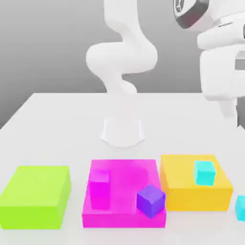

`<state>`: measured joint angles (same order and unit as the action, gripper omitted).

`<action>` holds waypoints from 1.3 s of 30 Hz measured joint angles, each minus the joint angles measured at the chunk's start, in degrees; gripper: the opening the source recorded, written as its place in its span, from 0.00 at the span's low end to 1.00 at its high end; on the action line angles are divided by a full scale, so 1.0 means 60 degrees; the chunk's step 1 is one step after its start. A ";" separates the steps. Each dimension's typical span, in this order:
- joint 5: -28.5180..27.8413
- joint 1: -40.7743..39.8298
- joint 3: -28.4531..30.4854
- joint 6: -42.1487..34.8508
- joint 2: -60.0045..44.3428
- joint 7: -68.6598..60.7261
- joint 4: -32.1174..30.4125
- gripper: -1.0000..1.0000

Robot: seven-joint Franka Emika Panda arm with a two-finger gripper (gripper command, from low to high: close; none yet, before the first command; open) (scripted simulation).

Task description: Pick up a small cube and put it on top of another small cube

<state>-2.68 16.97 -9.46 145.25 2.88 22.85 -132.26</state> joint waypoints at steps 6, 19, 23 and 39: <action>-0.0560 0.0807 -0.0359 0.0633 -0.2109 -0.0807 -0.0017 0.50; -0.1817 0.1938 -0.0040 0.2316 -0.5444 -0.0908 0.0337 0.00; -0.1811 0.1922 -0.0063 0.2278 -0.5406 -0.0915 0.0327 0.00; 0.0638 -0.0710 0.0384 -0.0191 -0.0549 0.0352 -0.1899 0.00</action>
<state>1.14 12.70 -7.15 144.11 -0.41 24.96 -143.66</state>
